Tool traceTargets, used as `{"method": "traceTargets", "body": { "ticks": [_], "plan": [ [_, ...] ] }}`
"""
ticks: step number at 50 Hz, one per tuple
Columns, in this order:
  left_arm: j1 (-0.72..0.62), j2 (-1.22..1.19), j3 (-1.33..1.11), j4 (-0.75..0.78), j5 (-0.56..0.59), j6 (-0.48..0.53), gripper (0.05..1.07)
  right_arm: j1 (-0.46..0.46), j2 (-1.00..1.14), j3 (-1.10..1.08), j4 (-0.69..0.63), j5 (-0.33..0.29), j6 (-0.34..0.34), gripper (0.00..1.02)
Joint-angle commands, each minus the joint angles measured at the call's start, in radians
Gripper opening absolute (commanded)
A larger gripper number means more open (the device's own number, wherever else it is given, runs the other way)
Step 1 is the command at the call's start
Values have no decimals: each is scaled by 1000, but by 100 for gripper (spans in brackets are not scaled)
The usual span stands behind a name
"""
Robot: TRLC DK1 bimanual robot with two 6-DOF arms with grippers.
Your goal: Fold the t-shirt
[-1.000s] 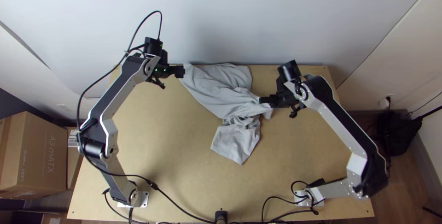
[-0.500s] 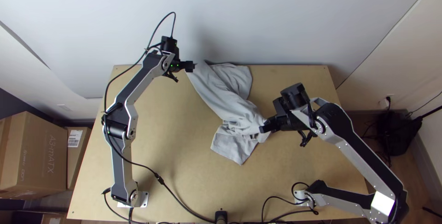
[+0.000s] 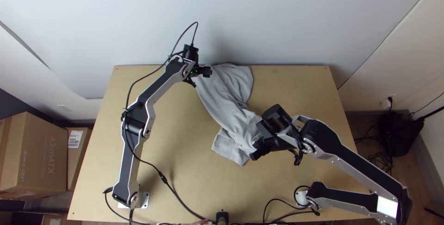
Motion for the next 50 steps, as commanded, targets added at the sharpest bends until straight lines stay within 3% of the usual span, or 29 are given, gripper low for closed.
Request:
{"method": "traceTargets", "body": {
  "ticks": [1, 26, 43, 50],
  "plan": [
    [-18, 45, 44, 28, -23, -15, 101, 49, 21, -20, 17, -12, 19, 2],
    [-44, 68, 46, 62, -33, -24, 101, 271, 147, 7, 95, -50, 33, 2],
    [-47, 96, 47, 76, -28, -73, 101, 331, 276, 69, 180, -81, 36, 2],
    [-46, 90, 47, 61, 46, -121, 101, 351, 305, 81, 210, -90, 49, 2]
  ]
}}
